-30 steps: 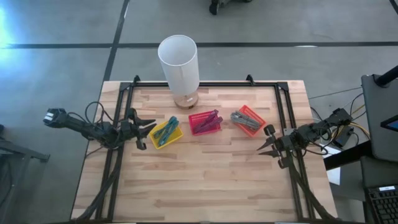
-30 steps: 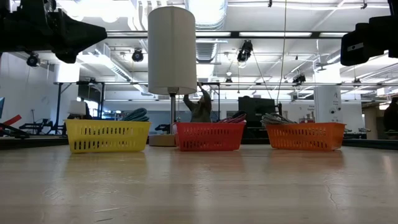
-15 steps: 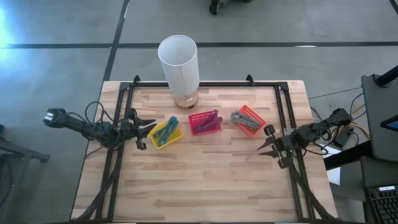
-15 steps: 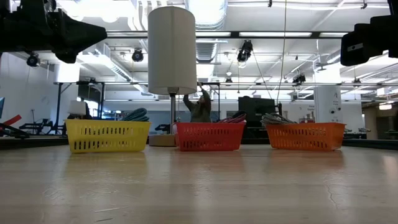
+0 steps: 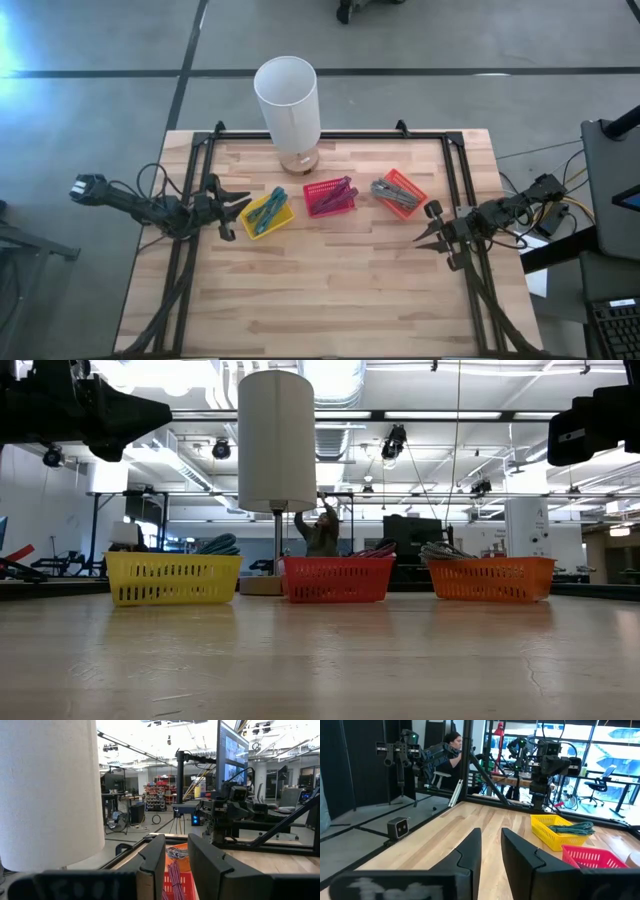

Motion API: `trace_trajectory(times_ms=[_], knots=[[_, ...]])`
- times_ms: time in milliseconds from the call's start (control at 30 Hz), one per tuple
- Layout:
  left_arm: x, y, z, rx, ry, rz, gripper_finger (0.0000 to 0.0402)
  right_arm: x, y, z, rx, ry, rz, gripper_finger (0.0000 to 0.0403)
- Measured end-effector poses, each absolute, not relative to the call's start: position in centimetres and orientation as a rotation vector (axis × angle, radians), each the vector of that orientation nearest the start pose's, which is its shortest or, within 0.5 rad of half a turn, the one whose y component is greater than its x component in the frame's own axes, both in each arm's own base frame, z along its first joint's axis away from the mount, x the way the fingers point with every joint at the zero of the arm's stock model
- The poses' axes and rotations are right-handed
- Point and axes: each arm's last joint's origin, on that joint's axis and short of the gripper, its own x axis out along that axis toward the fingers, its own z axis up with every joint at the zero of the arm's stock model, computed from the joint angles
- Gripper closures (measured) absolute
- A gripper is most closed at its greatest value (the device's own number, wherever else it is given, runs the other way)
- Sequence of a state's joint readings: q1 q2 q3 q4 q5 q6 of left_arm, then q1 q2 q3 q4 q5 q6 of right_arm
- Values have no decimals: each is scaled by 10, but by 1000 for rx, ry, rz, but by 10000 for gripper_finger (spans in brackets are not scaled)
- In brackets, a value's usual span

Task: Pick & Place USB Port
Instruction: Return to Home Position

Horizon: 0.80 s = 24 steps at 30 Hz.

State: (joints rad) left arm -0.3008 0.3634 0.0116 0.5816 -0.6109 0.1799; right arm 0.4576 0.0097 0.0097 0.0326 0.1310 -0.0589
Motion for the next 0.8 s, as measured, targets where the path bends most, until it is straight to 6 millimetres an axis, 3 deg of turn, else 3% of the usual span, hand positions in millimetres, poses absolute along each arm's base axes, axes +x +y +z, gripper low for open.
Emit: trace_trajectory(times_ms=[800], knots=[[113, -18, 190, 76, -179, 326, 312, 89, 40, 169, -45, -40, 326, 319]])
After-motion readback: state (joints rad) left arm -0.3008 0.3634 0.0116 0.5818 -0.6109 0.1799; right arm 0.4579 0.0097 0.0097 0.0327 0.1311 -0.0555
